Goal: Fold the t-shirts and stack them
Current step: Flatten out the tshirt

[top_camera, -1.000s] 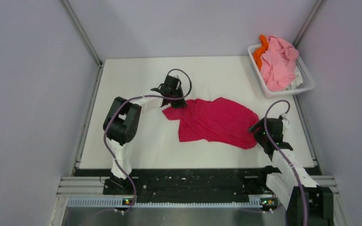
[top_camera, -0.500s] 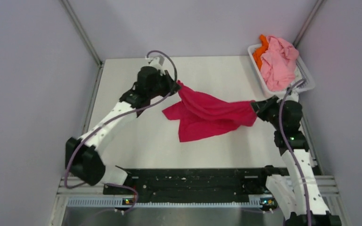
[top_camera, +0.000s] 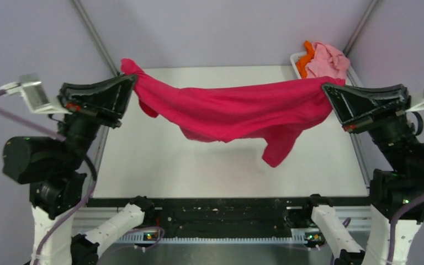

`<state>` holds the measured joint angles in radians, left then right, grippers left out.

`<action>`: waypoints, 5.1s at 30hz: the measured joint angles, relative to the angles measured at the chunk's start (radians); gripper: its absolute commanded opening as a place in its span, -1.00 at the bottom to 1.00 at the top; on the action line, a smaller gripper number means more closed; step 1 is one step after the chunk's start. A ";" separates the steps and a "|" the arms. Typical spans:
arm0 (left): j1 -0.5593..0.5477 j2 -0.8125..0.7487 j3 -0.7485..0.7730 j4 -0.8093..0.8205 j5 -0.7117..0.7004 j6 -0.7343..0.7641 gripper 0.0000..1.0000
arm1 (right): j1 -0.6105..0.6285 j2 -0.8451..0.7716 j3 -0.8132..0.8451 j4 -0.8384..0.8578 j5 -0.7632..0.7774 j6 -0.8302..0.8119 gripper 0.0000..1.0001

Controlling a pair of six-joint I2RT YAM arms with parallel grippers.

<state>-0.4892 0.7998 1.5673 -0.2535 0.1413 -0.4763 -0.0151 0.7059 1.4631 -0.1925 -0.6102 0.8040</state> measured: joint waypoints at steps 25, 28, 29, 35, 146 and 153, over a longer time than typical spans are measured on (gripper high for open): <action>0.244 0.918 0.842 -0.311 -0.130 0.160 -1.00 | 0.002 0.941 0.662 -0.026 -0.064 -0.079 -1.00; 0.260 0.867 0.792 -0.312 -0.107 0.157 -1.00 | 0.002 0.939 0.724 -0.061 -0.065 -0.094 -1.00; 0.262 0.824 0.740 -0.303 -0.103 0.156 -1.00 | 0.002 0.913 0.708 -0.065 -0.064 -0.103 -1.00; 0.265 0.445 0.226 -0.176 -0.116 0.137 -1.00 | 0.048 0.510 0.129 -0.034 0.020 -0.131 -1.00; 0.372 1.242 0.093 -0.279 -0.072 -0.062 0.98 | 0.978 0.863 -0.509 0.171 0.610 -0.166 0.98; 0.377 0.410 -0.547 -0.248 -0.197 -0.144 0.98 | 0.905 0.713 -0.677 0.113 0.690 -0.163 0.98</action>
<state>-0.1127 1.2098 1.0203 -0.5018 -0.0555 -0.6205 0.8902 1.4185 0.7864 -0.0792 0.0795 0.6411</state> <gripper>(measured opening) 0.988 0.987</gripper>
